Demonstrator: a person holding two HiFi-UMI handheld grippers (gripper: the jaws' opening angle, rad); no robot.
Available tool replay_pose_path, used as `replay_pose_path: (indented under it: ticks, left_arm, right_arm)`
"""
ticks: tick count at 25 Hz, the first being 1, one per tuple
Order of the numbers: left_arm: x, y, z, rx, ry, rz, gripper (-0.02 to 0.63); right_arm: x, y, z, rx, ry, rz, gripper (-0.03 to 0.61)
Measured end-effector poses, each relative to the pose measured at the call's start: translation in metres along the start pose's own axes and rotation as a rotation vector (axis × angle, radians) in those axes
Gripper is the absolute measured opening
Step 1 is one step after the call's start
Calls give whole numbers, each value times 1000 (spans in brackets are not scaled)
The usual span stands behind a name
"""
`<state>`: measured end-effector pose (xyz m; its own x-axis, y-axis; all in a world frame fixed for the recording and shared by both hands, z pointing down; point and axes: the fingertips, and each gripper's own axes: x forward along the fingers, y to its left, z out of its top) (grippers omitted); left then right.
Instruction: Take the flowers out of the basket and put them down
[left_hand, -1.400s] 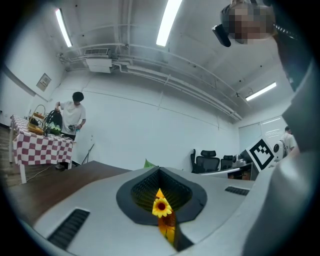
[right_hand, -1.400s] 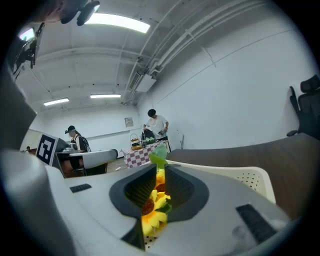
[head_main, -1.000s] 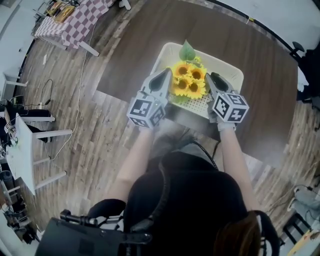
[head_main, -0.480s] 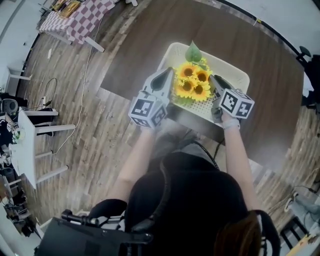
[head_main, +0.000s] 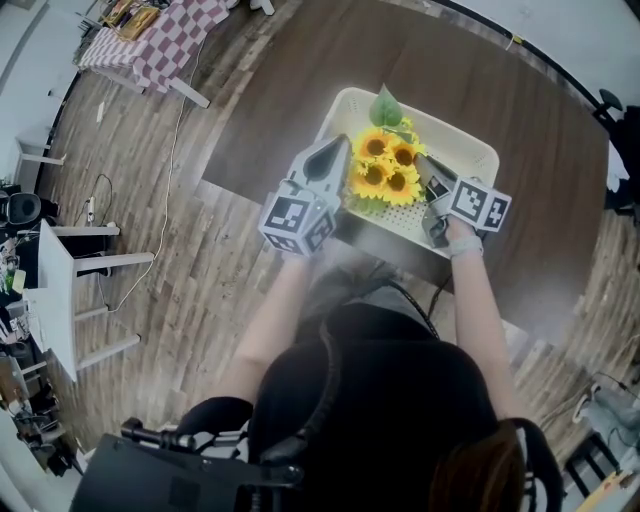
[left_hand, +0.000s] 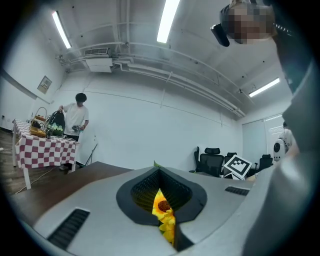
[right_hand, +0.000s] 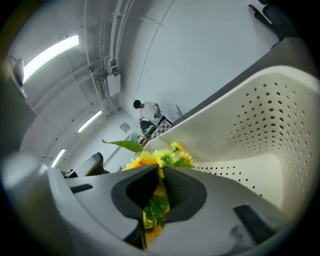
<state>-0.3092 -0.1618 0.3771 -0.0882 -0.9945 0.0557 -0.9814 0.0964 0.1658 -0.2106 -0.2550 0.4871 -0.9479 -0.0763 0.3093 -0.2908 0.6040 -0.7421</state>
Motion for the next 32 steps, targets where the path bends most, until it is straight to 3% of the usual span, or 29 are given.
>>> replay_pose_path:
  ticks: [16, 19, 26, 28, 32]
  left_arm:
    - [22, -2, -10, -25, 71, -74, 14]
    - [27, -4, -15, -22, 97, -108, 49]
    - [42, -2, -31, -69, 184, -138, 57]
    - [46, -4, -36, -88, 220, -150, 103]
    - [52, -6, -42, -66, 246, -169, 107]
  right_arm:
    - [-2, -7, 25, -60, -142, -75, 8]
    - [-2, -9, 29, -57, -159, -85, 8]
    - [-5, -15, 34, -64, -194, -120, 8]
    - [-8, -17, 36, -64, -205, -132, 8]
    - [-11, -21, 39, -65, -230, -153, 6]
